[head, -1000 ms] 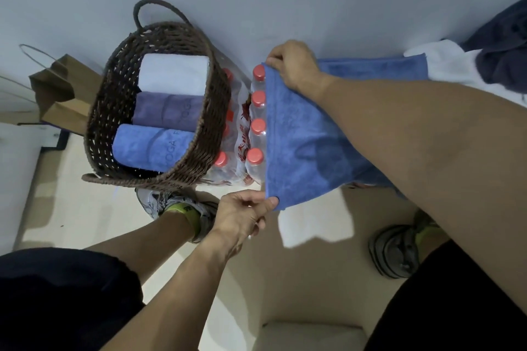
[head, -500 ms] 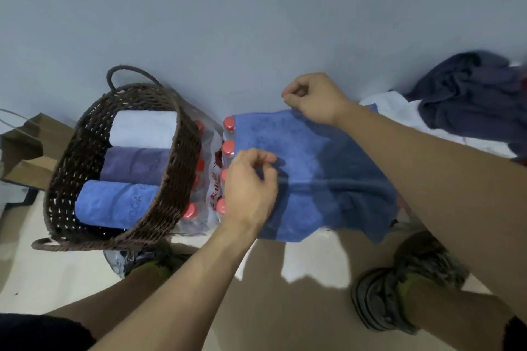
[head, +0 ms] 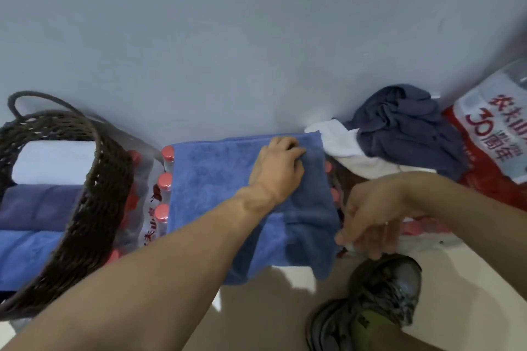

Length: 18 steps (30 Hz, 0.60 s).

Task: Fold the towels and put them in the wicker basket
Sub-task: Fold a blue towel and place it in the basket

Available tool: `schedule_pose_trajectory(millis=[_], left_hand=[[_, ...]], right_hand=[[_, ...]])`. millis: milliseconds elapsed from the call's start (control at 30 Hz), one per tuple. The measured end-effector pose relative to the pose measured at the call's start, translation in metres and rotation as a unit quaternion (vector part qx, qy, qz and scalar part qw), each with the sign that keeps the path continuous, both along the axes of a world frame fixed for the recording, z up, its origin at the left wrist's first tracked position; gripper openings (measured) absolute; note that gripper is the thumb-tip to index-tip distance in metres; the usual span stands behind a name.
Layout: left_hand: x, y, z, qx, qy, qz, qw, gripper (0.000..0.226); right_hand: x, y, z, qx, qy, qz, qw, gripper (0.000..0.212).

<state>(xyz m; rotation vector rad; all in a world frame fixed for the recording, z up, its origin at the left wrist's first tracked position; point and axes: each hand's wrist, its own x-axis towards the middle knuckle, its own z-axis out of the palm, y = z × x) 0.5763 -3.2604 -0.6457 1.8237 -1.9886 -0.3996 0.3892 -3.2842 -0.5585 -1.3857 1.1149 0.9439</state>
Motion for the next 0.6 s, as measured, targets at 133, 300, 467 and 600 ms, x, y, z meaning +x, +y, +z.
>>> schedule_pose_trajectory(millis=[133,300,467,600], left_hand=[[0.0,0.004,-0.02,-0.002,-0.076,-0.032,0.997,0.044],[0.004,0.004,-0.026,0.001,-0.126,-0.047,0.991,0.051],[0.005,0.004,-0.03,-0.009,-0.125,-0.045,0.991,0.051],[0.004,0.003,-0.032,0.0,-0.132,-0.041,0.99,0.052]], right_hand=[[0.005,0.031,-0.018,-0.213,-0.053,-0.003,0.976,0.038],[-0.006,0.087,-0.045,-0.313,-0.13,-0.208,0.918,0.049],[0.012,0.126,-0.055,-0.354,-0.13,-0.338,0.862,0.035],[0.02,0.15,-0.061,-0.321,-0.134,-0.45,0.823,0.03]])
